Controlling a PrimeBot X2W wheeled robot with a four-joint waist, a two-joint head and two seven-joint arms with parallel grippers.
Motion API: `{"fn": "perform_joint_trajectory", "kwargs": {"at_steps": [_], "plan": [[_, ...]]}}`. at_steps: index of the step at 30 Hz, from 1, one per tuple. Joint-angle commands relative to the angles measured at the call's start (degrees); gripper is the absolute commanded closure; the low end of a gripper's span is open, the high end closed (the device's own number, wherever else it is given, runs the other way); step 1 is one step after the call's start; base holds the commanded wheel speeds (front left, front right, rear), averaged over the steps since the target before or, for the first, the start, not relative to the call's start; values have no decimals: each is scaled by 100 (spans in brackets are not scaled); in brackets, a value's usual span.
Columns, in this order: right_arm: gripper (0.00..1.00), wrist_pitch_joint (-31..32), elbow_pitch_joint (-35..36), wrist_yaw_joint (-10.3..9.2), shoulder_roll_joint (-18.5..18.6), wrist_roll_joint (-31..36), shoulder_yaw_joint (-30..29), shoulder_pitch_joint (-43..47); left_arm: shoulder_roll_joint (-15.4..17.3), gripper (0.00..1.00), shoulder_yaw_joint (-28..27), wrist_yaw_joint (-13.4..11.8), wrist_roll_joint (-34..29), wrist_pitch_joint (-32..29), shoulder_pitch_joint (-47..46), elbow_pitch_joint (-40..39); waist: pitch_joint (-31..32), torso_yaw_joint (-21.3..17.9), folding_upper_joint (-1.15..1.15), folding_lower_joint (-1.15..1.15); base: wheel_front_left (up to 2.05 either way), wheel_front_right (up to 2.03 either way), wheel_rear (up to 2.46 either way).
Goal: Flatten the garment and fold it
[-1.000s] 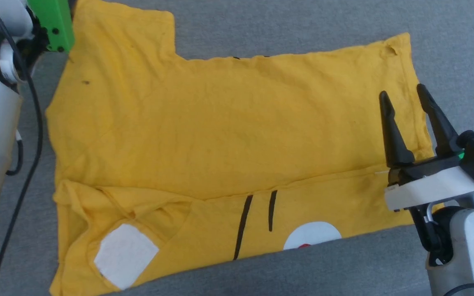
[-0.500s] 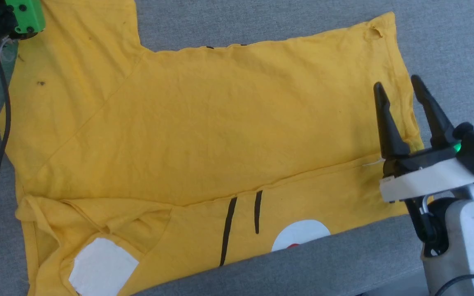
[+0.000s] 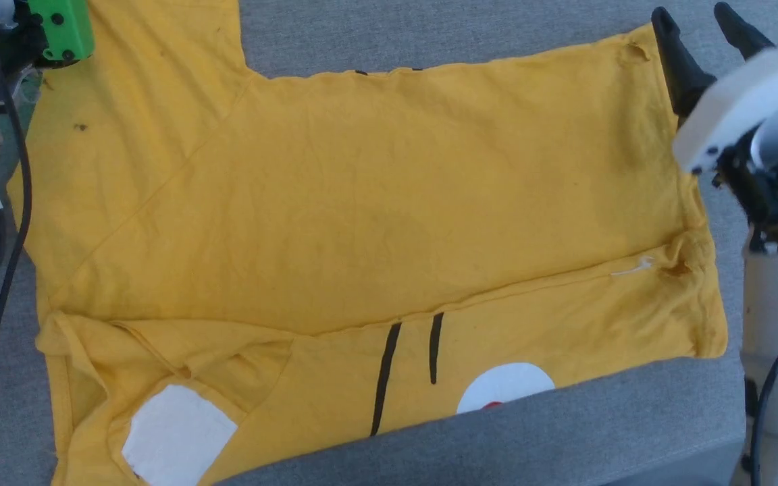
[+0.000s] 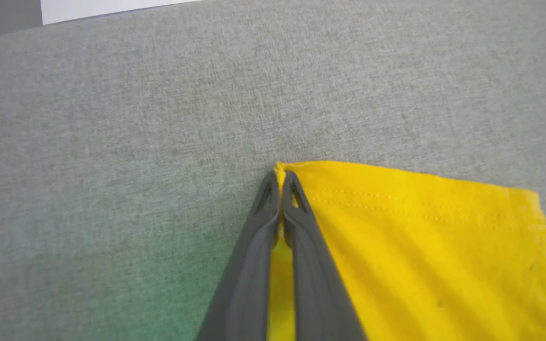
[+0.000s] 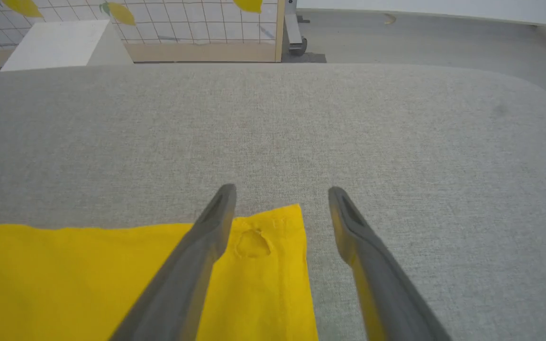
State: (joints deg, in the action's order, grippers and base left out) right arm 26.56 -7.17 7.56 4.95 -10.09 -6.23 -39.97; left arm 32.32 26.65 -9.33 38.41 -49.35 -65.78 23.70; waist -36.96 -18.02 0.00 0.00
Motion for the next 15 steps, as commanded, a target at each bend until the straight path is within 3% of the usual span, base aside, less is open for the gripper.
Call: {"fn": "perform_joint_trajectory", "kwargs": {"at_steps": [1,5,11,12,13,15], "plan": [[0,374,-190,-8,-42,54,-70,-237,8,100,83,26,66,-80,264,88,-35,45,0,0,0,0,0],[0,1535,-777,-8,-99,253,-284,-781,-12,100,101,62,80,-37,247,51,-94,136,0,0,0,0,0],[0,2585,-1299,-8,-150,580,-476,-1173,-51,100,140,128,82,32,183,50,-169,239,0,0,0,0,0],[35,2718,-1344,-8,-156,608,-493,-1195,-59,100,145,137,85,42,177,57,-173,251,0,0,0,0,0],[61,2843,-1365,-8,-161,652,-498,-1219,-68,100,153,148,89,51,169,69,-177,264,0,0,0,0,0],[99,2953,-1342,-8,-169,716,-482,-1245,-77,100,164,168,91,73,153,90,-182,278,0,0,0,0,0]]}}
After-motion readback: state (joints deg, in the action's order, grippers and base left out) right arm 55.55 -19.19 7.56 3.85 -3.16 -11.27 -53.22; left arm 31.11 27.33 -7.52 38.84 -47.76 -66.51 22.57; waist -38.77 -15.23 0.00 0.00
